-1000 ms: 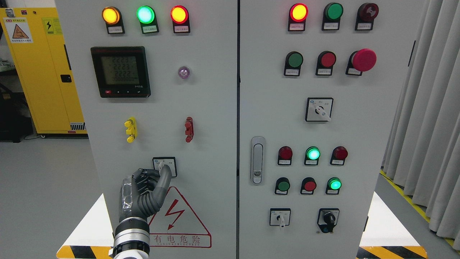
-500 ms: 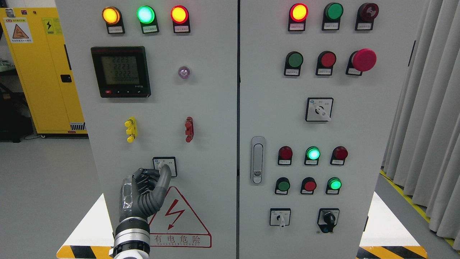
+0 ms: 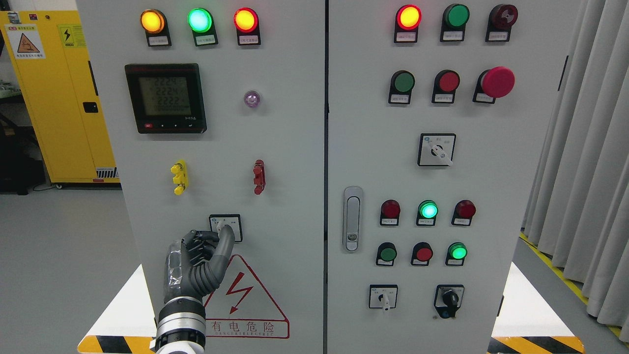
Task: Turn on light switch 1
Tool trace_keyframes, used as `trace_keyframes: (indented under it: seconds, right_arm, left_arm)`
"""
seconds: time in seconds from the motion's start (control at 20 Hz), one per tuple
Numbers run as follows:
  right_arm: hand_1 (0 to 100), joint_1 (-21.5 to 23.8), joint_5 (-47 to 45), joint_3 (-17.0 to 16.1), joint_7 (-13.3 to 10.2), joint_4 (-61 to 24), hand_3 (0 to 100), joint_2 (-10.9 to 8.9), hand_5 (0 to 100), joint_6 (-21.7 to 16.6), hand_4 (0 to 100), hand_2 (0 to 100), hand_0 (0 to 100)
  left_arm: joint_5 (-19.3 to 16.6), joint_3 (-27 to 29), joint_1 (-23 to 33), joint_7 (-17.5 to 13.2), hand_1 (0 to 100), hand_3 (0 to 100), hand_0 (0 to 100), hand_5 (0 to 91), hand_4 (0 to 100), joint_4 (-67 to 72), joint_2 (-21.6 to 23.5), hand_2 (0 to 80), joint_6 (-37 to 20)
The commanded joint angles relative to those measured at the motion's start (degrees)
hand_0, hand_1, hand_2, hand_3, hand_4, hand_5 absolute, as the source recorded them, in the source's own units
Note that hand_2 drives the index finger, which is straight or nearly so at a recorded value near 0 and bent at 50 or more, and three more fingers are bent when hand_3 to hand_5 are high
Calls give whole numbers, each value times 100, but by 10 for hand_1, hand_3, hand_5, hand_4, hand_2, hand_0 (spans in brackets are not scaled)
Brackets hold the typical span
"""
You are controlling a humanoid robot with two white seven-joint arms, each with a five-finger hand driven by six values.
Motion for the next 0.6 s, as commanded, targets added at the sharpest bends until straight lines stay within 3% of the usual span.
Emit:
trace_keyframes:
  seconds: [0.0,0.55]
  right_arm:
    - [500,0,0,0,5,0,0,0,0,-2,0,40,0]
    - [500,0,0,0,5,0,0,0,0,-2,0,40,0]
  left_arm:
    - [38,-10,1,-7,535,912,558,874,886,11,-1,553,11]
    - [38,-10,1,2,519,910,574,874,886,11,-1,552,2]
